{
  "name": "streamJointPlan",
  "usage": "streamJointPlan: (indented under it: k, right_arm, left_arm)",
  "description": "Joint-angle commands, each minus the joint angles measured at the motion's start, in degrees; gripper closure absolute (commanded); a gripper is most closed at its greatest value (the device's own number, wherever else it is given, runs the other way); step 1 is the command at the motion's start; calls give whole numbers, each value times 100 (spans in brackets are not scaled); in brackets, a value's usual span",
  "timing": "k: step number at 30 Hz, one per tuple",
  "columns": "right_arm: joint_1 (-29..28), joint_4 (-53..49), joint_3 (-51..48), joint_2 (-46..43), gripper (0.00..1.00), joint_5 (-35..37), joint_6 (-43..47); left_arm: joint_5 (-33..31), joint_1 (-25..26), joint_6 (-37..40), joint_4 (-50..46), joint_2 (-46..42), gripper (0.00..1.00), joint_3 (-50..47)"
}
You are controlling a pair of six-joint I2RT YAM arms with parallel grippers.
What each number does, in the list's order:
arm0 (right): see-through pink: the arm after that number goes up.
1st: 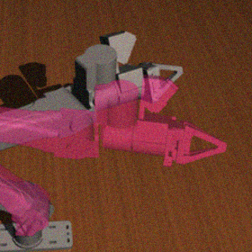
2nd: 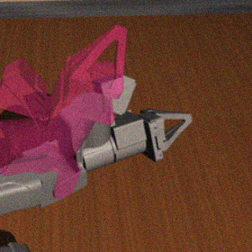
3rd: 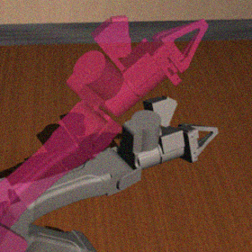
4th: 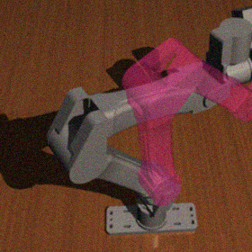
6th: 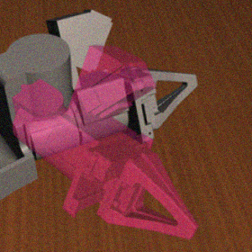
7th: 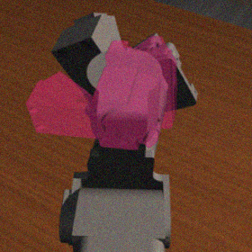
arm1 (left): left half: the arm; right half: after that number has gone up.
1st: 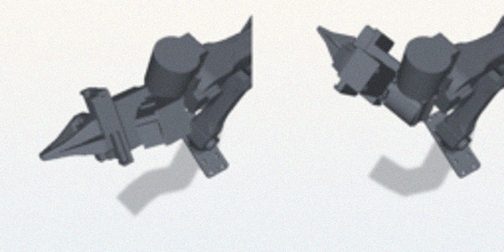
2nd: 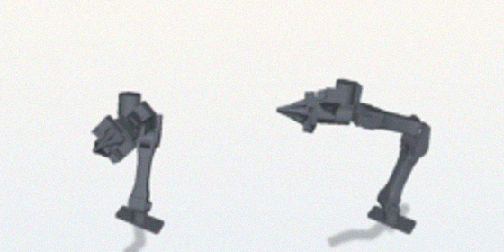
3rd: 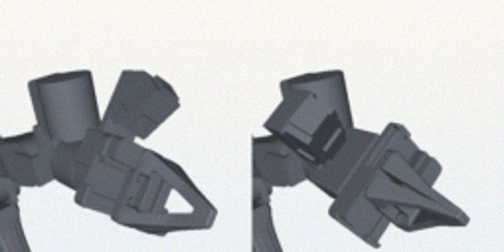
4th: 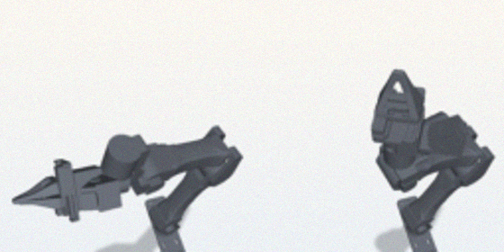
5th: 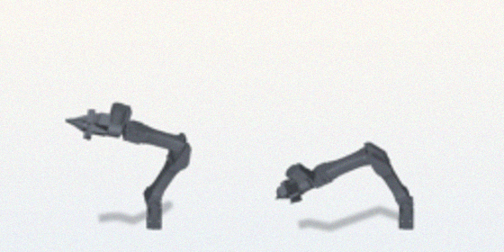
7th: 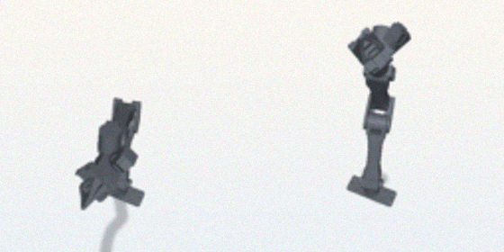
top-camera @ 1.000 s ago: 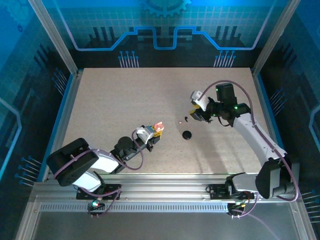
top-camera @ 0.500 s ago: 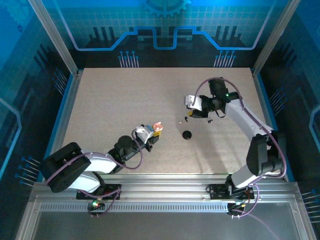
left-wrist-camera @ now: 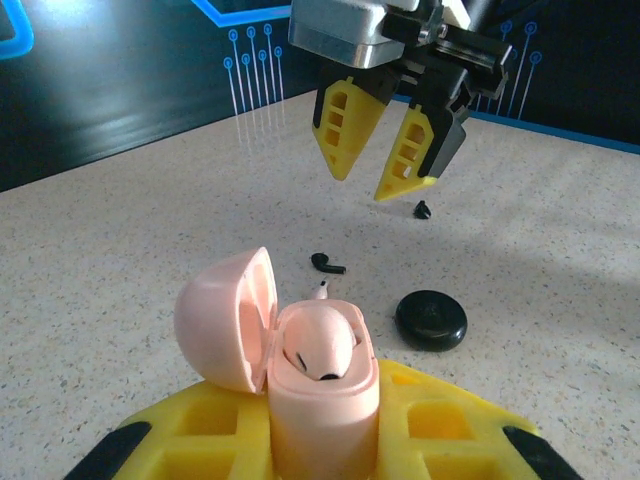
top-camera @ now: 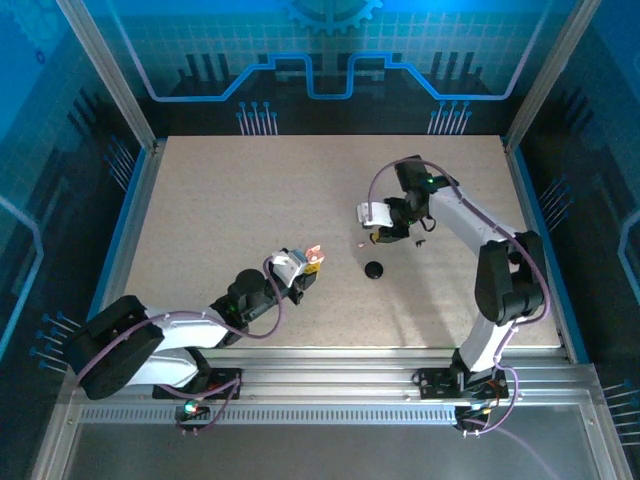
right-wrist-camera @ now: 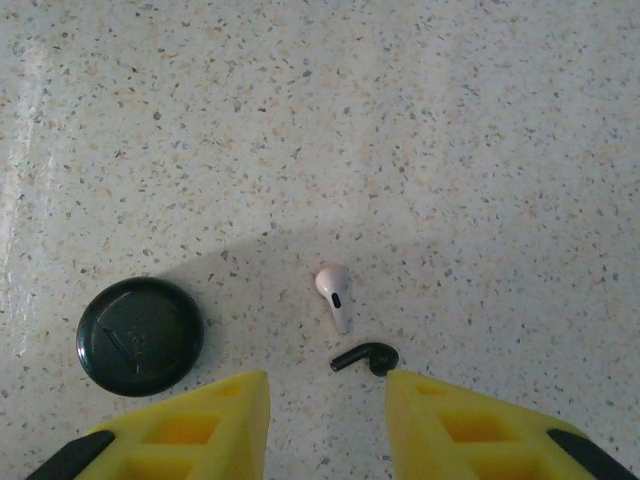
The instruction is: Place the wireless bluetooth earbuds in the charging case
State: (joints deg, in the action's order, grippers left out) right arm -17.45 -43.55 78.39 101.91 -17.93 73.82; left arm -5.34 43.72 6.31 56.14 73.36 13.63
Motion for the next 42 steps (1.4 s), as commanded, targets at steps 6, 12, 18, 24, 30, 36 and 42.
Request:
streamJointPlan:
  k: [6, 12, 18, 24, 30, 36, 42]
  right_arm:
    - [-119, -239, 312, 412, 63, 463, 629]
    - [-156, -330, 478, 737, 63, 681, 992]
    - [-252, -395, 587, 957, 63, 617, 1292]
    - [-356, -400, 756, 1262, 63, 548, 1388]
    - [-433, -505, 1067, 1588, 64, 572, 1433]
    - [-494, -626, 1291, 1862, 64, 652, 1450]
    - [-548, -680, 1405, 2020, 64, 633, 1495]
  left_arm:
    - [-38, 31, 127, -397, -252, 81, 252]
    - [-2, 31, 186, -427, -200, 81, 343]
    - [-59, 31, 195, -442, -216, 81, 295]
    - [-94, 31, 186, -454, -226, 81, 268]
    - [-132, 32, 190, -472, -261, 81, 263]
    - [-173, 31, 196, -503, -271, 80, 246]
    - [-191, 32, 176, -500, -270, 80, 230]
